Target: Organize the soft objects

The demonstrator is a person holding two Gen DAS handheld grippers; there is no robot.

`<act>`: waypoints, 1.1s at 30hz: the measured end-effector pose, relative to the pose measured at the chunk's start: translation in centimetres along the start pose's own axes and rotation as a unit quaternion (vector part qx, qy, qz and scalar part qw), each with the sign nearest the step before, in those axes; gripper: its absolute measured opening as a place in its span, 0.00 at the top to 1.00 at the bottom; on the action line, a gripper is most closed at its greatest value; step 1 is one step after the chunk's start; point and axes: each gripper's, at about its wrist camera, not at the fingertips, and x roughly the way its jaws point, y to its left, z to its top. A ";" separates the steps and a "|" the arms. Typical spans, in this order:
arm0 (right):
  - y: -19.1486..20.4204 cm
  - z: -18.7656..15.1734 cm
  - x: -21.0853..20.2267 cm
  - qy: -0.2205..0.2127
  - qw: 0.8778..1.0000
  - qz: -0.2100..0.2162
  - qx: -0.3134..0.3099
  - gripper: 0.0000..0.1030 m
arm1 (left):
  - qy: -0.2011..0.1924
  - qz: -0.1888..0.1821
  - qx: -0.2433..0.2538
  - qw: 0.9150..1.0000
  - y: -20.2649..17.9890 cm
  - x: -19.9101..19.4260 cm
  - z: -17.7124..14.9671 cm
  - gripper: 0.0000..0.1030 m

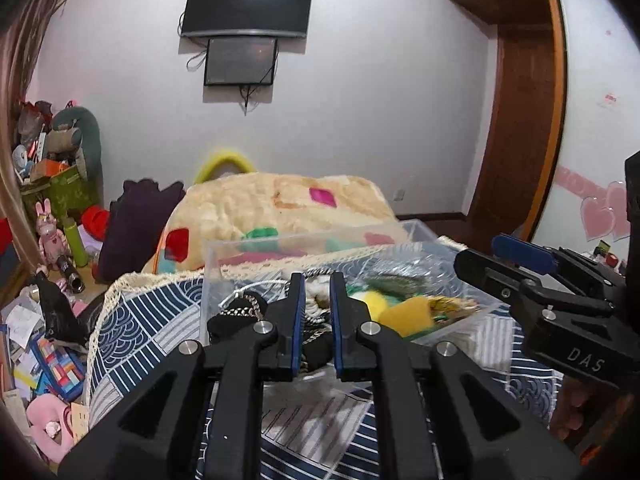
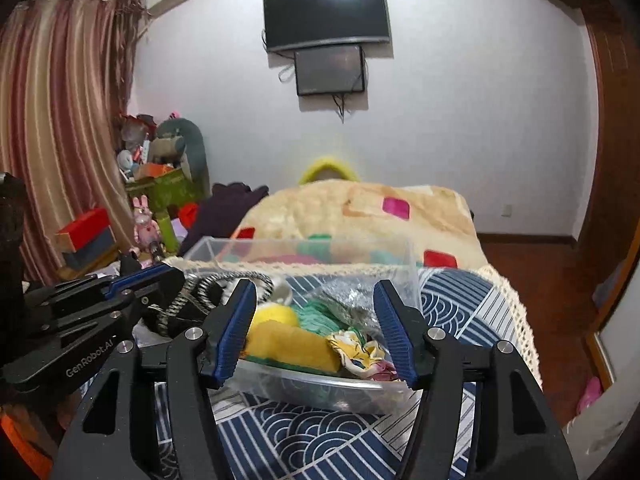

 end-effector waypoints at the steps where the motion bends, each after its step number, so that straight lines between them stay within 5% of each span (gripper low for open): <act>1: 0.1 0.2 -0.5 -0.006 1.000 0.001 -0.002 0.44 | -0.007 -0.003 0.000 1.000 -0.2 -0.6 0.1 0.91; 7: 1.3 0.9 -3.6 -0.039 0.999 0.011 -0.024 0.44 | -0.040 -0.018 0.001 0.999 -0.8 -4.2 0.8 0.87; 13: 1.9 0.9 -5.8 -0.062 0.997 0.016 -0.033 0.42 | -0.079 -0.023 0.006 0.997 -1.1 -7.9 0.4 0.53; 18: 2.2 0.3 -6.6 -0.071 0.997 0.019 -0.038 0.29 | -0.099 -0.017 0.008 0.995 -1.3 -9.8 -0.5 0.35; 29: 2.3 -1.0 -8.0 -0.108 0.994 0.009 -0.031 0.02 | -0.115 -0.007 0.000 0.993 -1.2 -10.9 -2.5 0.12; 33: 2.5 -1.8 -8.3 -0.117 0.993 0.011 -0.033 0.02 | -0.123 -0.006 0.002 0.992 -1.3 -11.4 -3.0 0.09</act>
